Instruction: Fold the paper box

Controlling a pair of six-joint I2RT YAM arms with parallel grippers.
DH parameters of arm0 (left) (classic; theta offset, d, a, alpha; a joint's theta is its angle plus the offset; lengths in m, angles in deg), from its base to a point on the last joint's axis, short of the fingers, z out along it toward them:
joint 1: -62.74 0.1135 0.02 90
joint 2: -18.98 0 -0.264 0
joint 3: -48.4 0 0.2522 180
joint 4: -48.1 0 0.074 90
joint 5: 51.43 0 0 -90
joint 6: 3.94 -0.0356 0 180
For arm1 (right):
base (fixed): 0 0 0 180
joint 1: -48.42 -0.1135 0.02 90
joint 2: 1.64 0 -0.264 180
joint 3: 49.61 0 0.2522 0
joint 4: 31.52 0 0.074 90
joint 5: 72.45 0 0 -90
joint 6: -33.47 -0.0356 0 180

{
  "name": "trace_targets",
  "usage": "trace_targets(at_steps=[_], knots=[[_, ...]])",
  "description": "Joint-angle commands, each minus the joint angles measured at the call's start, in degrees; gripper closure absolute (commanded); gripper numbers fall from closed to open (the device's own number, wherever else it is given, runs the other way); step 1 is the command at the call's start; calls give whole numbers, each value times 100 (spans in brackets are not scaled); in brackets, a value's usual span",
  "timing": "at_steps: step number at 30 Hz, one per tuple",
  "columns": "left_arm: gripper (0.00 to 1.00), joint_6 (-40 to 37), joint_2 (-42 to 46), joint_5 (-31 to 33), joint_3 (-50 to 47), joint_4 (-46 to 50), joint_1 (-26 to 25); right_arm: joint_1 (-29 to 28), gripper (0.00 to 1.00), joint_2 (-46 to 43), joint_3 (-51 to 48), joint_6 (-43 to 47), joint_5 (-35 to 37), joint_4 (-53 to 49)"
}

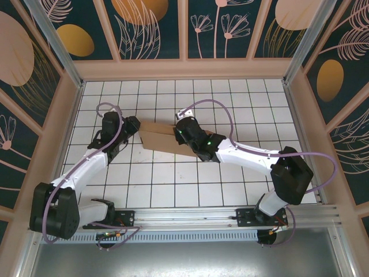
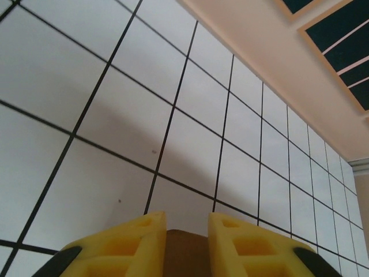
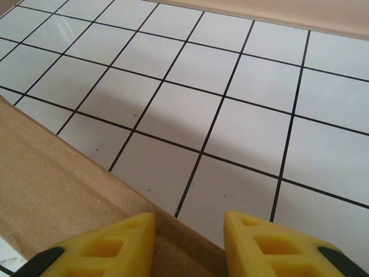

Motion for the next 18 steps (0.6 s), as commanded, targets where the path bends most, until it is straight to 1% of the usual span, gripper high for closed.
trace_targets(at_steps=[1, 6, 8, 18], knots=[[74, 401, -84, -247, -305, -427, 6, -101, 64, 229, -124, -10, -84, -365], [74, 939, -186, -801, -765, -1055, 6, -109, 64, 246, -95, -17, -216, -316], [74, 1037, -117, -882, -852, -1138, 12, -110, 64, 249, -64, -17, -219, -332], [72, 399, 345, -347, -378, -228, 12, -22, 58, 68, 78, 227, -256, -427]])
